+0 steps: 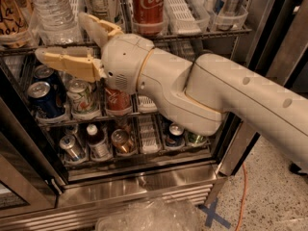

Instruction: Pick water bottle from top shelf of fridge

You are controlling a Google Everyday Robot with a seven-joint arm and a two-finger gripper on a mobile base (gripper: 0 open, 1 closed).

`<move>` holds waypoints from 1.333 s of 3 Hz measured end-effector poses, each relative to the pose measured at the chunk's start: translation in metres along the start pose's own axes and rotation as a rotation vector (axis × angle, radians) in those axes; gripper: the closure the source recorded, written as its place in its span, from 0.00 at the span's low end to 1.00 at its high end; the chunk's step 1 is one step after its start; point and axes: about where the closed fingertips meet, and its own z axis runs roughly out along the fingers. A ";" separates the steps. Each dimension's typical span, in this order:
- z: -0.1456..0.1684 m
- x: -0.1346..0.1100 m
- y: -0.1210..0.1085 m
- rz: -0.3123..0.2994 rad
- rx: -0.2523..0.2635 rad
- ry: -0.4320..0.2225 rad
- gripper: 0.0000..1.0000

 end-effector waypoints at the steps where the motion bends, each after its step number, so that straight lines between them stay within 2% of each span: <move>1: 0.001 0.002 -0.002 -0.002 0.010 0.007 0.25; 2: 0.008 -0.004 -0.002 0.017 0.034 -0.019 0.28; 3: 0.011 -0.006 0.001 0.016 0.031 -0.023 0.24; 4: 0.011 -0.006 0.001 0.016 0.031 -0.023 0.24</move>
Offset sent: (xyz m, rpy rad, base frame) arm 0.0078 0.0133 0.0129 0.0937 0.0337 -0.0591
